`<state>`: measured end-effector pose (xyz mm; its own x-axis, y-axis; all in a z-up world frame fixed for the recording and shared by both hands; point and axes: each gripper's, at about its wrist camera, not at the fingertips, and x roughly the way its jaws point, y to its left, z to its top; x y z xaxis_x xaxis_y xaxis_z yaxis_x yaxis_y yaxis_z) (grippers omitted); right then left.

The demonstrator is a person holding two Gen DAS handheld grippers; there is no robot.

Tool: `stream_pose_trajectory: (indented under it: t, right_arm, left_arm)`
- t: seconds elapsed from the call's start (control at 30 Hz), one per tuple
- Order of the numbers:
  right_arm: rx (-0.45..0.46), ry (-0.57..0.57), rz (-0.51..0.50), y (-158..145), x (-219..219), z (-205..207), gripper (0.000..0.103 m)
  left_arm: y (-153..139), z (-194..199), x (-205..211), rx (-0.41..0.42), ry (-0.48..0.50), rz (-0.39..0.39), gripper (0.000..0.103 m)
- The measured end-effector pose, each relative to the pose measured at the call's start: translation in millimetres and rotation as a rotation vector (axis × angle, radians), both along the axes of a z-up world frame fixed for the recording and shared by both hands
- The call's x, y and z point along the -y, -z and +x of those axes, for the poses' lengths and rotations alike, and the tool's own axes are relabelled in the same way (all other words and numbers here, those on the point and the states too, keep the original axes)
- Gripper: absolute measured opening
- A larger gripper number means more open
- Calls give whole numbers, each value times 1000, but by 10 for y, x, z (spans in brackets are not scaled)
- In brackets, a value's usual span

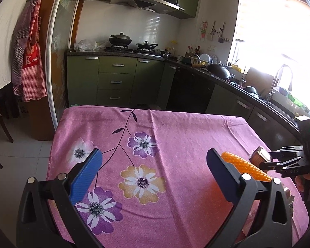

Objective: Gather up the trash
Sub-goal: 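Reach the right gripper to the brown square plastic box and grasp it, then carry the brown box over the bin with the right gripper and release, then reach the left gripper to the orange foam net sleeve and grasp it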

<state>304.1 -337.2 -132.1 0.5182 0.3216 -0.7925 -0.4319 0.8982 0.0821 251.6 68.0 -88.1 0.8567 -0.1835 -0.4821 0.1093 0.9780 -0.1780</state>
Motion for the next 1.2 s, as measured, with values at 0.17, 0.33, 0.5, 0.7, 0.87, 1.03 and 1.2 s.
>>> stream_pose_trajectory:
  t: [0.17,0.33,0.5,0.7,0.87,1.03,1.2]
  right_arm:
    - [62,95,55,-318,498,-400,59]
    - [92,236,76,-480,1207,-974,59]
    - [91,431,18,-428,1948,-1548,59]
    - [22,650,-37,-87,2711,-1909,60]
    - [-41,744,-82,266,3054,-1815,61]
    - [-25,801,-30,295,3184,-1855,68]
    - [20,788,-15,142,2999,-2028,70]
  left_arm:
    - [16,-2,39,1,3,27,96]
    - [29,1,57,-2,11,33,96]
    - [30,-1,68,-3,10,36,96]
    - [40,-3,74,-4,10,36,96]
    - [54,1,80,-9,8,43,96]
    - [54,-4,59,-9,8,36,96]
    - [47,-6,85,-21,41,16,96]
